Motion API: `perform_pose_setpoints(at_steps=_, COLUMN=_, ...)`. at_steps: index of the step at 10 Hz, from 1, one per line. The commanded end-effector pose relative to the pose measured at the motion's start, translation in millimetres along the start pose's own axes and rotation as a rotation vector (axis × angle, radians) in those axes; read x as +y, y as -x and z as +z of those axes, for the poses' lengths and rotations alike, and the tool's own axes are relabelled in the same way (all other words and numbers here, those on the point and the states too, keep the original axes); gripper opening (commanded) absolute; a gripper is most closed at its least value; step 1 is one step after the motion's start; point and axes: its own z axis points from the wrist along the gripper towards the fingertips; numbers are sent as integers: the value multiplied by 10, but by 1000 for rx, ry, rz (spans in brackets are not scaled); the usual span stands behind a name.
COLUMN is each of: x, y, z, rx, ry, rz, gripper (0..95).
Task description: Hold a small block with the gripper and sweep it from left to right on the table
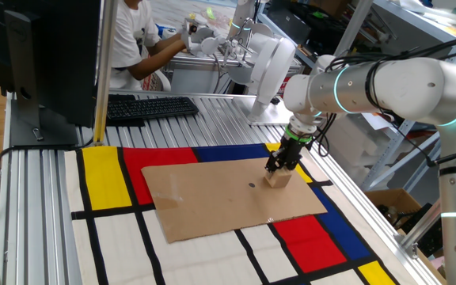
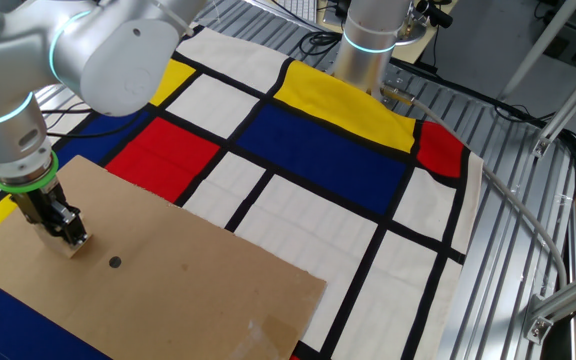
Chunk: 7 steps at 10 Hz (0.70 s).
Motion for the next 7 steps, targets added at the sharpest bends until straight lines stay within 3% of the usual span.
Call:
perform_pose_setpoints(at_steps=1, x=-6, y=10, z=13, rx=-10, ry=-20, rz=-8, gripper=0)
perform_pose_setpoints(at_steps=7, x=-25, y=8, z=-2, rx=-13, ry=-24, rz=-11, gripper=0)
